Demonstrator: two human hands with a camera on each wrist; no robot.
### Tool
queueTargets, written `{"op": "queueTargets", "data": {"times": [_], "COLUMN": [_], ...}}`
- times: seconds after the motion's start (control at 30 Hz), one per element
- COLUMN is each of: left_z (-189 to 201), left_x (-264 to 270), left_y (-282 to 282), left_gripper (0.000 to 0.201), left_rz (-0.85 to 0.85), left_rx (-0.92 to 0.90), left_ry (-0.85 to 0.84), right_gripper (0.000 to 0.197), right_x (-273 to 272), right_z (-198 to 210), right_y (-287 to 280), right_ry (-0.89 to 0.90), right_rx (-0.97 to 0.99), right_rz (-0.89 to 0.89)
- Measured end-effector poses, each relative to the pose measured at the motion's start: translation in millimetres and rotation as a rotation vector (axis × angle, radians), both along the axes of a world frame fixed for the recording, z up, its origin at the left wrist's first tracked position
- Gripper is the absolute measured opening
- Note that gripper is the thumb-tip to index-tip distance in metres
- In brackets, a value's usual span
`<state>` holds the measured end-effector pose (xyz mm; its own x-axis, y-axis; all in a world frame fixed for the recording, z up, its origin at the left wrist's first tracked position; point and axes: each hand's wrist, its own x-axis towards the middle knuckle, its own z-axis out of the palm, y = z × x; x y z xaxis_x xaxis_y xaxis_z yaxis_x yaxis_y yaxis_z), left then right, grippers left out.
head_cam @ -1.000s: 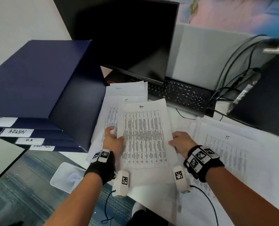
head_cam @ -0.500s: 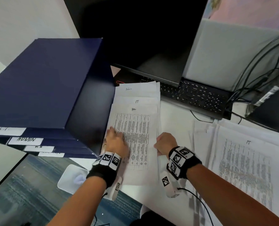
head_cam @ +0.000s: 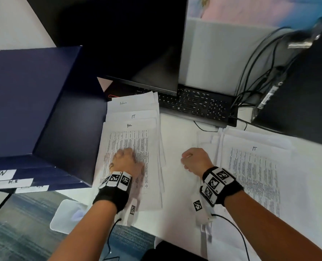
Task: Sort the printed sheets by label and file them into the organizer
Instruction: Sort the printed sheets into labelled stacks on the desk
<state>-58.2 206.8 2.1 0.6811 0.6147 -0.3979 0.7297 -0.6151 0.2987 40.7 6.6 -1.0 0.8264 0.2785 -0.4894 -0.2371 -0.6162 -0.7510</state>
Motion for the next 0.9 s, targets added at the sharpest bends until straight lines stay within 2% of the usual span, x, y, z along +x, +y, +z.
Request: {"op": "queueTargets", "data": {"times": [0.1,0.2,0.33,0.47,0.6,0.67,0.77,0.83,0.9], "left_z": [5.2,7.7,5.4,3.4,-2.6,-5.1,-4.7,-5.5,-8.2], "left_x": [18.1,34.6,49.4,59.1,66.8,70.9,75.2,74.1,69.6], "left_y": [-42.4,-88.0,-140.8,-189.0,-222.8,-232.9,-241.3,-245.4,-248.6], "left_gripper": [0.057,0.047,0.039,0.035,0.032,0.022,0.015,0.019,0.024], "left_rz": [-0.051,-0.140,-0.251,-0.355,-0.405,-0.359,-0.286,-0.282,-0.346], "left_rx": [-0.033,-0.080,-0.187,-0.322,-0.339,-0.307,-0.319,-0.372,-0.380], "left_ry": [-0.120,-0.181,-0.195,-0.202,-0.095,-0.082,-0.111,-0.175,-0.254], "right_gripper": [0.015,0.014,0.019,0.029,0.040,0.042,0.053,0.062,0.064], "right_x": [11.3,21.4,34.3,47.2,53.0,54.7,55.8,56.7,58.0], "right_z": [6.1,6.4,-0.7,-12.9,-17.7,-17.2,-22.2,-24.4,-24.7], "right_y": [-45.2,-92.8,-148.6,-193.5,-229.5,-242.5,-256.2,-261.0,-264.0], "right_ry": [-0.098,-0.105,-0.070,-0.036,-0.018,-0.023,-0.047,-0.010,0.042], "right_rx": [-0.069,-0.136,-0.286,-0.553,-0.701,-0.658,-0.393,-0.256,-0.174], "right_rz": [-0.046,-0.113,-0.164,-0.167,-0.152,-0.199,-0.378,-0.489,-0.567]}}
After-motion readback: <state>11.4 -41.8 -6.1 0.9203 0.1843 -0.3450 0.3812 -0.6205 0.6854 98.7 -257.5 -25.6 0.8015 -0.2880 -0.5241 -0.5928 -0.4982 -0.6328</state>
